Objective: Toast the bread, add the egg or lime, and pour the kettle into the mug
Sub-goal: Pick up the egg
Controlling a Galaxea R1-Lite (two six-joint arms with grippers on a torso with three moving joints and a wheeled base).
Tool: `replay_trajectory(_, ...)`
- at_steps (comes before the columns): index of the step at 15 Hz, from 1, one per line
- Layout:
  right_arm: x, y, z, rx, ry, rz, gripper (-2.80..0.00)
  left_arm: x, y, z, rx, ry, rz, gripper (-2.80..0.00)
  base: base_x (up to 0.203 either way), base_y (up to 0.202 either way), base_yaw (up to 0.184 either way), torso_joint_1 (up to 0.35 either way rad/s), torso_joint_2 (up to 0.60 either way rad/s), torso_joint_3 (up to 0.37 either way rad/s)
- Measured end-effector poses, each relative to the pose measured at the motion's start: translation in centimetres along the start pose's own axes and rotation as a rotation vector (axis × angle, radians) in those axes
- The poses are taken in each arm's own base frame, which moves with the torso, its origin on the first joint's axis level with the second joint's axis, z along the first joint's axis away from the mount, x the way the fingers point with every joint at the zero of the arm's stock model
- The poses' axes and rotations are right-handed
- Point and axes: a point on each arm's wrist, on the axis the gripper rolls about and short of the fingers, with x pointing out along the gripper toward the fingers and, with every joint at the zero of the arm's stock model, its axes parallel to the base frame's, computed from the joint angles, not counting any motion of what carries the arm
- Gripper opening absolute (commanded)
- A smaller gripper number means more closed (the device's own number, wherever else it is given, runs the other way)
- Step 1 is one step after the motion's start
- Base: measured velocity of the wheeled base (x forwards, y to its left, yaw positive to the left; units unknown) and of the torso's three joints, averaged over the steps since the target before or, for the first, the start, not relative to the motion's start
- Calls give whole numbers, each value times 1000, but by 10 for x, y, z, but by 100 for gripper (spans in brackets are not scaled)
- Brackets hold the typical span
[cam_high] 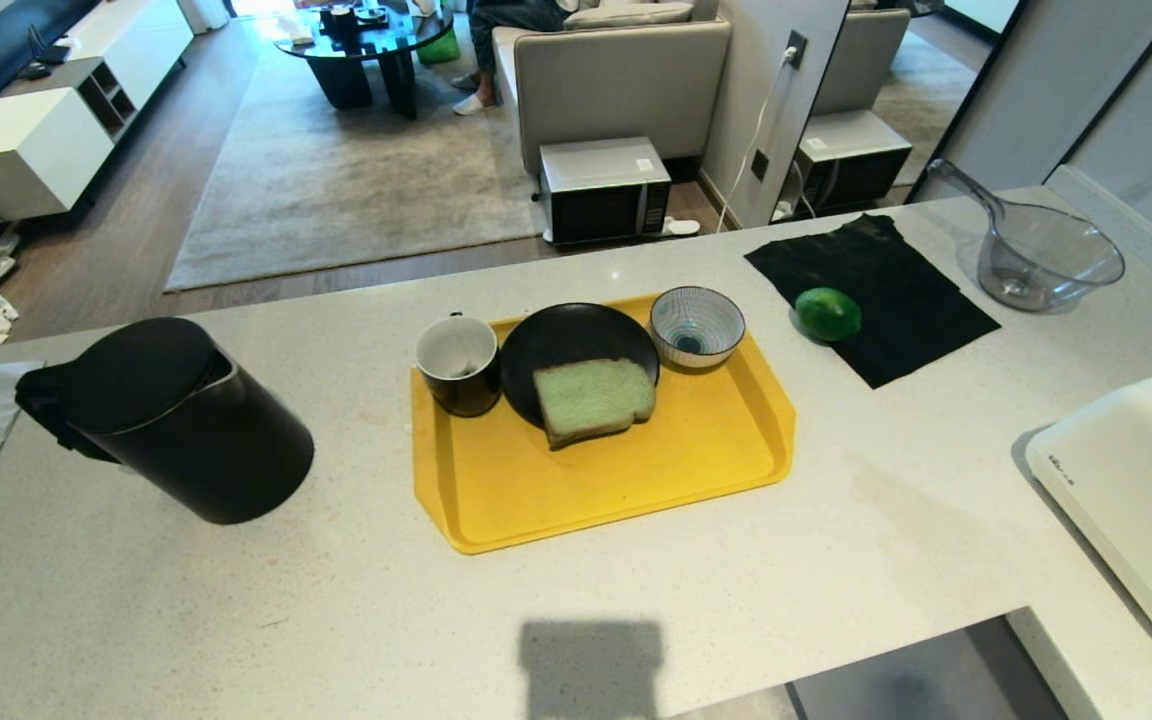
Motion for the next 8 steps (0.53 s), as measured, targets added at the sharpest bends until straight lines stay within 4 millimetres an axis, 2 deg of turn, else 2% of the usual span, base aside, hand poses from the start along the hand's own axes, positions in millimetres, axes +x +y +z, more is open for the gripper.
replay_trajectory(3,-7,2,-23,11,156,13,-280,0,0,0,0,0,0,-280,0,0,0,0,0,0)
replay_trajectory(8,-11,3,-36,11,260,-4,-280,0,0,0,0,0,0,-280,0,0,0,0,0,0)
